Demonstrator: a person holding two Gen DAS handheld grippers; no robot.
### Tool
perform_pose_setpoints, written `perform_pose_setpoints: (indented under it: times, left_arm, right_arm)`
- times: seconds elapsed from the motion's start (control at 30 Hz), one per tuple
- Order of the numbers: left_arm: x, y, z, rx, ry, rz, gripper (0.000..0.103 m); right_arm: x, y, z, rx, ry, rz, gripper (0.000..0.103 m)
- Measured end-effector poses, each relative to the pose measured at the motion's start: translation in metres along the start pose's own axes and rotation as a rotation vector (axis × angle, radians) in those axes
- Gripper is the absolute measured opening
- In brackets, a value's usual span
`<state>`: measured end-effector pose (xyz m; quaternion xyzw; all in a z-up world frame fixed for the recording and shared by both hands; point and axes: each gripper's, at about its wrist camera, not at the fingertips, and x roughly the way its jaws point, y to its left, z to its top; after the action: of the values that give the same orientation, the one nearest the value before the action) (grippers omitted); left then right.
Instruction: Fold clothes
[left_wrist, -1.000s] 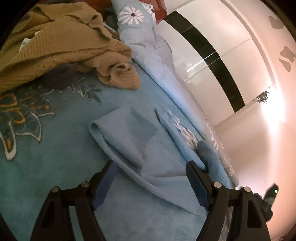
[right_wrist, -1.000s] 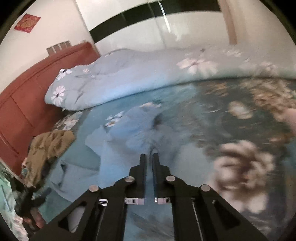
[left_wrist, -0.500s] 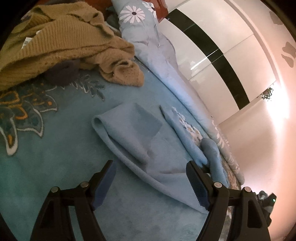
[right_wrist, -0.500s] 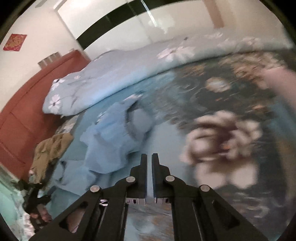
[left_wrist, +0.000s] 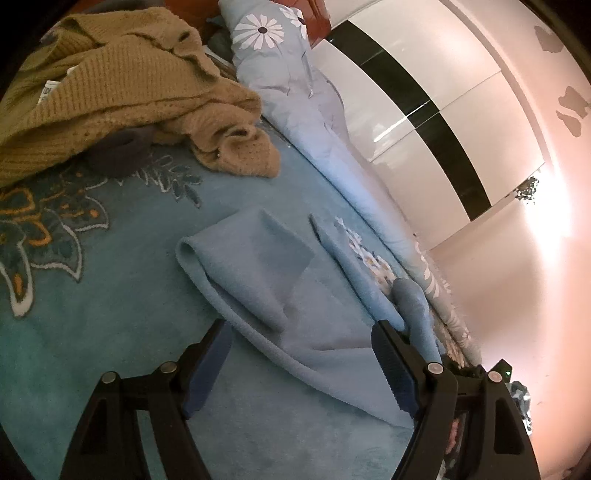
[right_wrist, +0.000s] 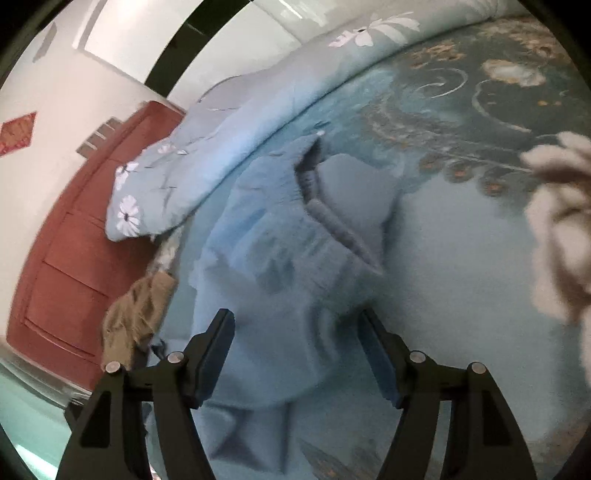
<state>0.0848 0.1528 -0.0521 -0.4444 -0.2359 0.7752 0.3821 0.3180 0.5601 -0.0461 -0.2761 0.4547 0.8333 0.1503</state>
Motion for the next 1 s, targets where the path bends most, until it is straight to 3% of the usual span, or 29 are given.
perform_pose_setpoints:
  times: [0.13, 0.27, 0.37, 0.4, 0.43, 0.5, 0.53, 0.63, 0.73, 1.0]
  left_arm:
    - [-0.001, 0.001, 0.001, -0.006, -0.005, -0.006, 0.081]
    - [-0.001, -0.001, 0.002, -0.003, -0.007, -0.010, 0.081]
    - [0.000, -0.001, 0.001, 0.001, -0.003, -0.009, 0.081]
    - [0.001, -0.001, 0.001, 0.002, -0.001, -0.007, 0.081]
    - [0.001, -0.002, 0.001, 0.003, -0.001, -0.006, 0.081]
    - [0.001, -0.002, 0.001, 0.004, -0.003, -0.005, 0.081]
    - [0.000, -0.002, 0.001, 0.005, -0.004, -0.005, 0.081]
    - [-0.002, -0.003, 0.000, 0.009, -0.008, -0.004, 0.081]
    - [-0.003, -0.002, 0.000, 0.010, -0.013, 0.000, 0.081]
    - [-0.006, 0.001, 0.001, -0.003, -0.021, -0.006, 0.081]
  right_arm:
    - [0.006, -0.003, 0.003, 0.069, -0.024, 0.107, 0.075]
    - [0.000, -0.005, 0.004, 0.113, -0.055, 0.155, 0.075]
    - [-0.008, -0.006, 0.006, 0.156, -0.077, 0.181, 0.062]
    - [-0.009, -0.006, 0.008, 0.163, -0.070, 0.188, 0.050]
    - [-0.009, -0.005, 0.010, 0.162, -0.059, 0.185, 0.041]
    - [-0.006, -0.002, 0.013, 0.147, -0.031, 0.165, 0.031]
    - [-0.005, 0.000, 0.014, 0.140, -0.017, 0.154, 0.020]
    - [-0.003, 0.005, 0.015, 0.119, 0.003, 0.109, 0.007]
    - [-0.015, 0.012, 0.015, 0.073, -0.016, 0.062, 0.005]
    - [-0.107, 0.022, 0.016, -0.081, -0.201, -0.027, 0.004]
